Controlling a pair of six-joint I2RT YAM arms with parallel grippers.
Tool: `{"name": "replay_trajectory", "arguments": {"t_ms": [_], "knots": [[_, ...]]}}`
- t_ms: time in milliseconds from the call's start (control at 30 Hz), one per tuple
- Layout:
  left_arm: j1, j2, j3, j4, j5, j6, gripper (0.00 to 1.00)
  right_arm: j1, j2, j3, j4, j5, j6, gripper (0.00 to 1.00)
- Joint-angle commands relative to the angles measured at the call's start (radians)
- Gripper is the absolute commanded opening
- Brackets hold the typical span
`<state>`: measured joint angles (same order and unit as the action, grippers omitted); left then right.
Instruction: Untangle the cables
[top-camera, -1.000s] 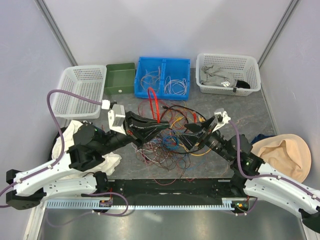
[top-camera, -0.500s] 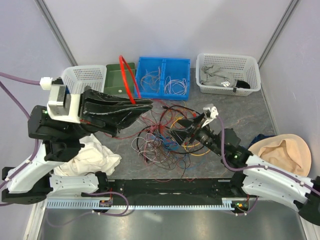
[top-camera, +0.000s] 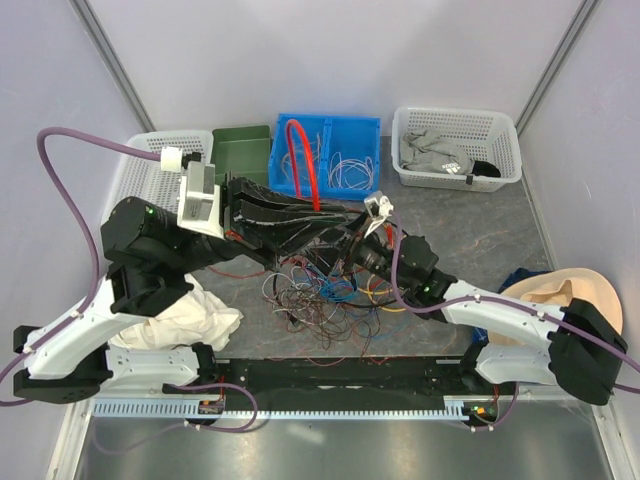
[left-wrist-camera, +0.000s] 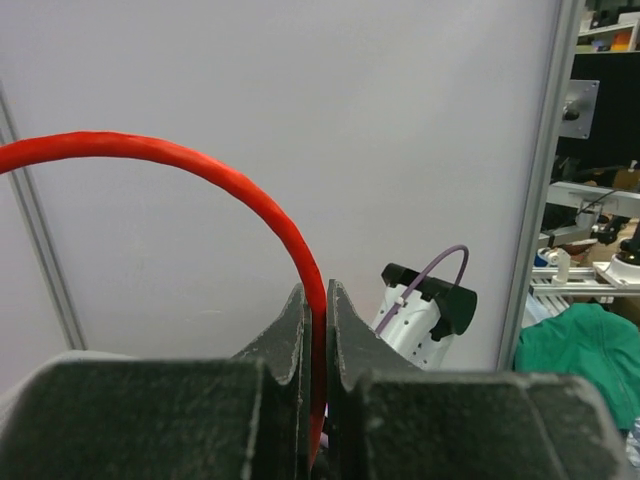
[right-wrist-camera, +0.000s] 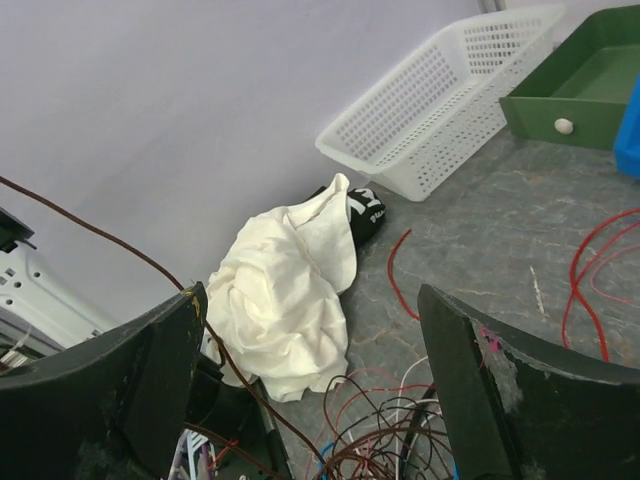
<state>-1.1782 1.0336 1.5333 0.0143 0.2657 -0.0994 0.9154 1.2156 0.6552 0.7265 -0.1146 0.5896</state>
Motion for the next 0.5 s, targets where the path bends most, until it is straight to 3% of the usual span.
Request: {"name": "replay_trajectory", "arguments": {"t_ms": [0, 267, 467], "knots": [[0.002, -0.018, 0.013, -0.036, -0.092, 0.084, 0.02, 0.004, -0.124, -0.046, 0.008, 0.081, -0.002, 0.95], [0.002, 0.019, 0.025, -0.103, -0.377, 0.167, 0.02, 0.004, -0.326, -0.081, -0.278, 0.217, -0.082, 0.95], [0.003, 0.045, 0.045, -0.096, -0.37, 0.182, 0.02, 0.005, -0.375, -0.121, -0.213, 0.078, -0.083, 0.93]]}}
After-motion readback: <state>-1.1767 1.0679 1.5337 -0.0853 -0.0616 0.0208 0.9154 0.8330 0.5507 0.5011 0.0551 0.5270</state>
